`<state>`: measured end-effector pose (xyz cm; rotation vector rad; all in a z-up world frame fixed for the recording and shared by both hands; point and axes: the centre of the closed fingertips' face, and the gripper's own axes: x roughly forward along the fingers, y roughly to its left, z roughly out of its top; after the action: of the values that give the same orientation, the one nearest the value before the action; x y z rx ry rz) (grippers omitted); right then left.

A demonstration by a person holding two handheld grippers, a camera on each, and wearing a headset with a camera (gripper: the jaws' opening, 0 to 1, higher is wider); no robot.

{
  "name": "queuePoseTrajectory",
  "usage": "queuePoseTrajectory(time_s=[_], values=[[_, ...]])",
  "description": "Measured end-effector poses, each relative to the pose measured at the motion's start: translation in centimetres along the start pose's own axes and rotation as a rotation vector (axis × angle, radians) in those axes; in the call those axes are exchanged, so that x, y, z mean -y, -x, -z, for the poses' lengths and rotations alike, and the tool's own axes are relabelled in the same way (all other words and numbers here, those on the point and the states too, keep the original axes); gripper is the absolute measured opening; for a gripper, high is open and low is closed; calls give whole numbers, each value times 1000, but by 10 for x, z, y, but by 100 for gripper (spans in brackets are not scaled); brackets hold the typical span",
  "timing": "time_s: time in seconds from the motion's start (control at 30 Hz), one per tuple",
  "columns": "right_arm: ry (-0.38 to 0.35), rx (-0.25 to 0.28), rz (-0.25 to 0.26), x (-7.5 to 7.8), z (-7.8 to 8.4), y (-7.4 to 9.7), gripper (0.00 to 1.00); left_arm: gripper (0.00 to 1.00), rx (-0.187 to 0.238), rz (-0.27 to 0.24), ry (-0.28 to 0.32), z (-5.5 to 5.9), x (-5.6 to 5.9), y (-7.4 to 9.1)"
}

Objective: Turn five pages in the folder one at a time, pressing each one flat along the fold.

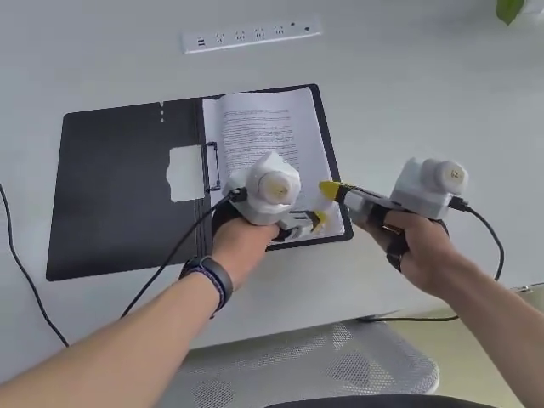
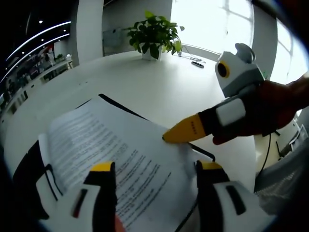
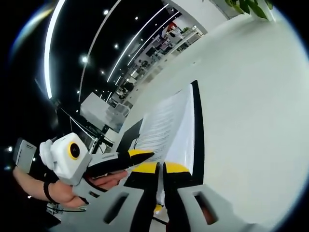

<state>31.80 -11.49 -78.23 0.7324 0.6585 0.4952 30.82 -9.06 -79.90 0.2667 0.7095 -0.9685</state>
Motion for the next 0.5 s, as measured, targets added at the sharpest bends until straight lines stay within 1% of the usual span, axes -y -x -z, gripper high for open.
queuePoseTrajectory(time_s=[0.17, 0.33, 0.5], values=[[-6, 8, -1, -3, -1, 1, 0, 71, 7, 15, -12, -2, 6, 8], [-25, 24, -5, -18, -4, 3, 0, 74, 32, 13, -10, -9, 5, 17], [-17, 30, -13, -32, -8, 3, 0, 76, 62, 8, -3, -18, 2, 29]])
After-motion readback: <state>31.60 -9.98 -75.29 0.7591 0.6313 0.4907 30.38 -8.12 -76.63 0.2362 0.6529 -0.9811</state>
